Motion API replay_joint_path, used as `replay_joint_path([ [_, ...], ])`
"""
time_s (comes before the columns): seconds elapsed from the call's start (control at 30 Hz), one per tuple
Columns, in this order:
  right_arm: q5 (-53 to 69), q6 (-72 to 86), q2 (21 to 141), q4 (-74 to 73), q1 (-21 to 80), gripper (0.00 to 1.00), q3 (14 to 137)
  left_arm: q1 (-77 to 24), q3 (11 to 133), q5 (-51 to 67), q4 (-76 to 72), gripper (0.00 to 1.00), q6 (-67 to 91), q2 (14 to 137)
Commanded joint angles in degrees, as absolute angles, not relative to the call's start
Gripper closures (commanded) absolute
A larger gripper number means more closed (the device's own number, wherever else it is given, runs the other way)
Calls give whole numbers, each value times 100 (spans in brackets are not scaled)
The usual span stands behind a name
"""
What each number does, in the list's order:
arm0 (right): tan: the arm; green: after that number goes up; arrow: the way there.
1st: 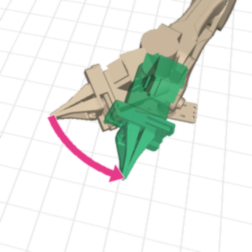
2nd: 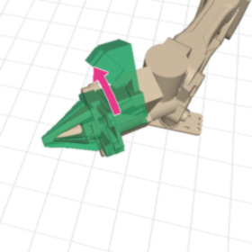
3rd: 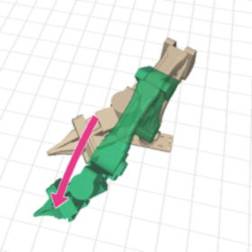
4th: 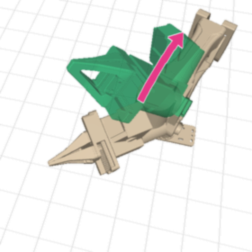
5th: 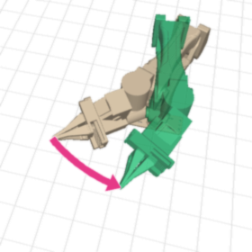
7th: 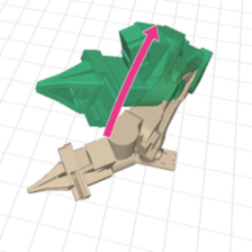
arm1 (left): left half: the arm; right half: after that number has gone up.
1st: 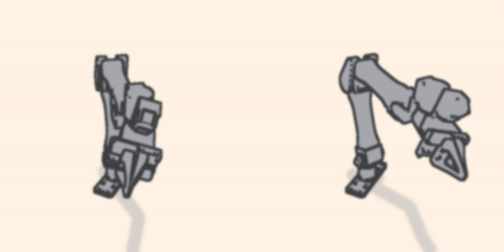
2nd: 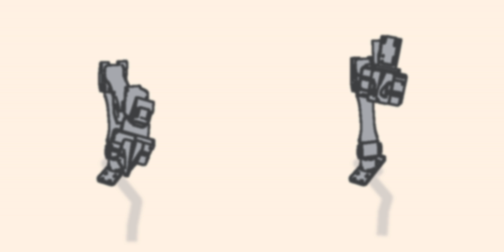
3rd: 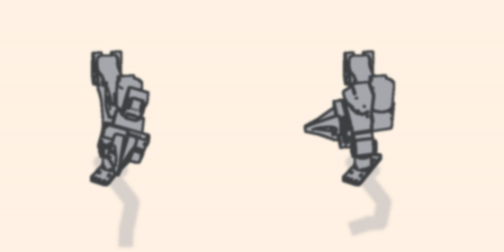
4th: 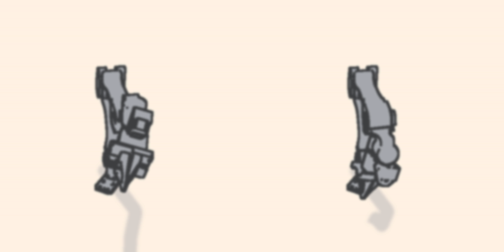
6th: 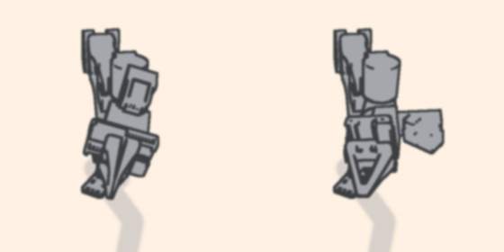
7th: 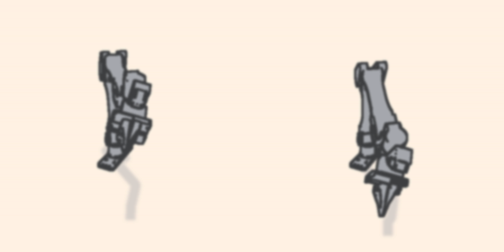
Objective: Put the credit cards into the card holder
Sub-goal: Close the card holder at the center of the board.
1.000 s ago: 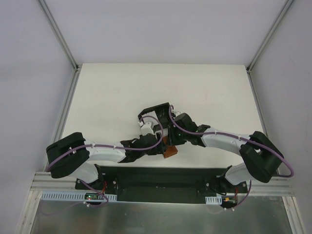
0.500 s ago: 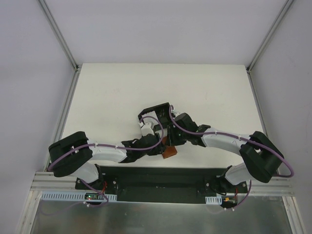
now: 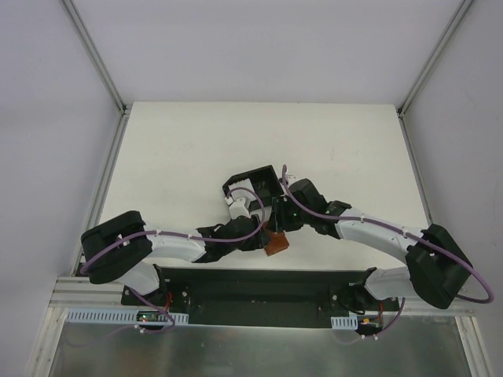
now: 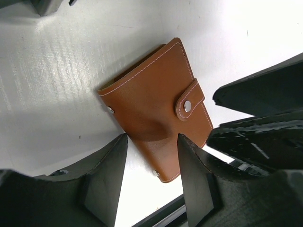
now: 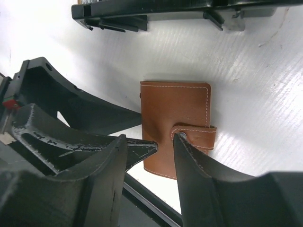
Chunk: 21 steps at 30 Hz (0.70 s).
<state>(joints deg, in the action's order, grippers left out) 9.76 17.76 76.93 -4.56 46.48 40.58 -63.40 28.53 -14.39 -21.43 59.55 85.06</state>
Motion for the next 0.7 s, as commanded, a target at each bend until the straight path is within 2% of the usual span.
replay_joint_path([
  [0.0, 827, 1793, 7374, -545, 4570, 53, 3947, -6390, 2610, -1195, -1063, 52, 5897, 8859],
  [0.13, 835, 1810, 7453, -536, 4553, 54, 3876, -6390, 2575, -1213, -1064, 52, 5985, 8894],
  [0.23, 782, 1776, 7541, -492, 4535, 60, 3841, -6390, 2566, -1222, -1064, 52, 5977, 8903],
  [0.5, 817, 1644, 7980, -475, 4482, 67, 3990, -6390, 2593, -1213, -1064, 53, 5941, 8912],
  [0.67, 897, 1512, 8226, -246, 4465, 67, 3999, -6390, 2637, -1187, -1072, 54, 5924, 8956],
])
